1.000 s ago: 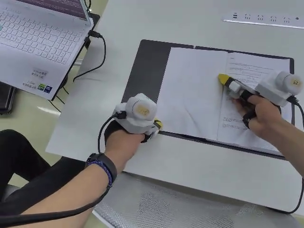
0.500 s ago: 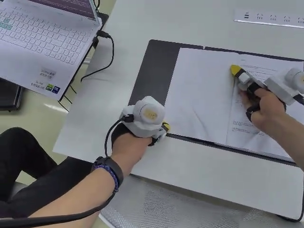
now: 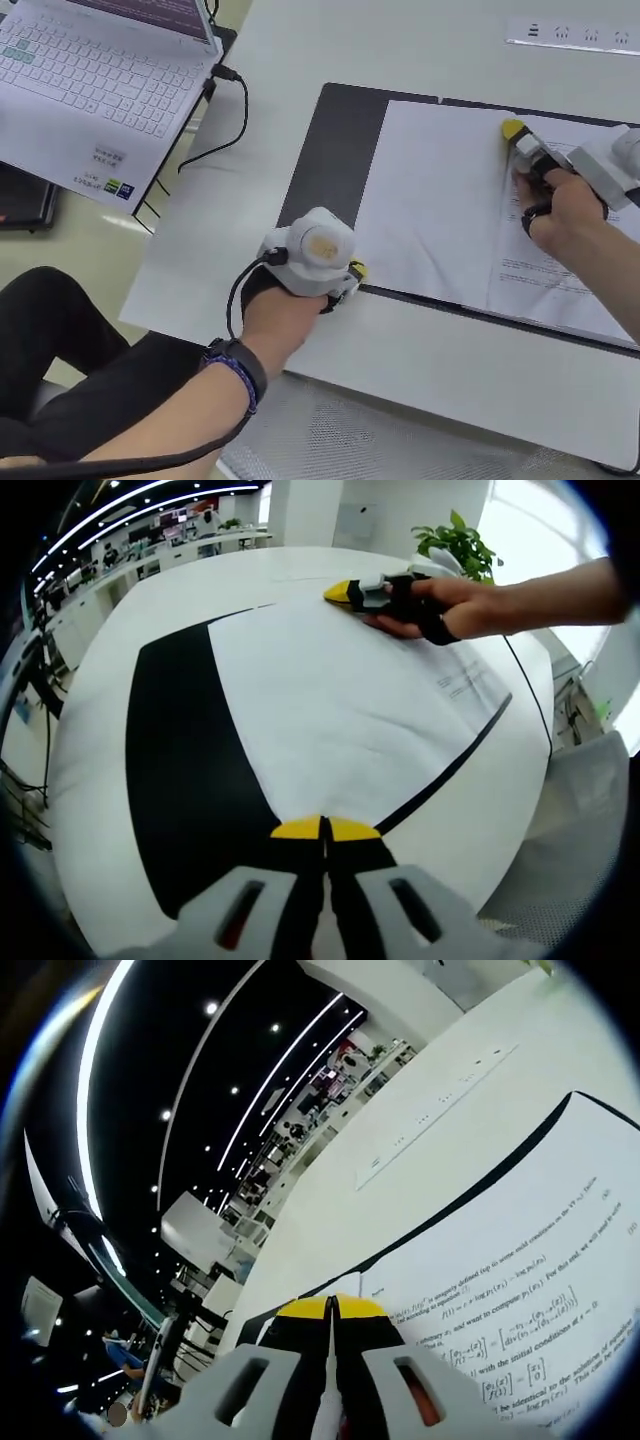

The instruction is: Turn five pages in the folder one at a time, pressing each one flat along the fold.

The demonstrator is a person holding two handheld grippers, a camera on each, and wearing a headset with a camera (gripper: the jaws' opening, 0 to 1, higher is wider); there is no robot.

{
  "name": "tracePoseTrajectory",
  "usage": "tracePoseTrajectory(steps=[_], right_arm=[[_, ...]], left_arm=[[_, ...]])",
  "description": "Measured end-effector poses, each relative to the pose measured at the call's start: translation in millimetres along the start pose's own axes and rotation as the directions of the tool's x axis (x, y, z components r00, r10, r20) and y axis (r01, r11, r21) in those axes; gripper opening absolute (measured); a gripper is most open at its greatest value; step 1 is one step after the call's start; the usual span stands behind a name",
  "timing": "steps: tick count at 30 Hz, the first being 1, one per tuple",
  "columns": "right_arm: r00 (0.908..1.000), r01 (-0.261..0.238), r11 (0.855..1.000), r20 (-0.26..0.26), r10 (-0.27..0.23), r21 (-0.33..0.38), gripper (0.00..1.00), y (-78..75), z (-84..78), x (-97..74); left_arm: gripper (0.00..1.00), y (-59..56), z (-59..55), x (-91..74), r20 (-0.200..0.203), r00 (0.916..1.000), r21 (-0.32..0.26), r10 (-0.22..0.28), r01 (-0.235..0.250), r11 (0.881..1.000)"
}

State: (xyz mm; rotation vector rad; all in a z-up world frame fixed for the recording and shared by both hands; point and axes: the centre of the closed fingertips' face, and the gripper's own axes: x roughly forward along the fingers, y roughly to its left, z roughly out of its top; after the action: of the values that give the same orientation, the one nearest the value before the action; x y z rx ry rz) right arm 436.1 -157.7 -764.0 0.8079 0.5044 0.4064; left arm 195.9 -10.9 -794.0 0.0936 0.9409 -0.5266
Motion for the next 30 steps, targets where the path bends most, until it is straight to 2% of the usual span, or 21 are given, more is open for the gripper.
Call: tracePoseTrajectory(steps=[13,23,30], right_arm=[[0.9996,0.026,1.000,-0.009,-0.026,-0.013,0.00,-12.2,14.8,26.3],[0.9995,0.030,0.999,-0.011,-0.030,-0.029,0.00,-14.4,12.3,25.5],[0.9993,0.004,0.998,-0.038,-0.006,-0.055,0.00,-12.5,5.1,17.5]], left_arm=[[0.00,-0.2,-0.3,0.2,-0.003,1.0000,-0.003,0.009,-0.009,1.000],[0.00,0.5,-0.1,-0.1,-0.004,1.0000,-0.005,0.009,-0.009,1.000],[0.00,0.1,-0.1,0.0,-0.003,0.9999,-0.006,0.010,-0.010,1.000]])
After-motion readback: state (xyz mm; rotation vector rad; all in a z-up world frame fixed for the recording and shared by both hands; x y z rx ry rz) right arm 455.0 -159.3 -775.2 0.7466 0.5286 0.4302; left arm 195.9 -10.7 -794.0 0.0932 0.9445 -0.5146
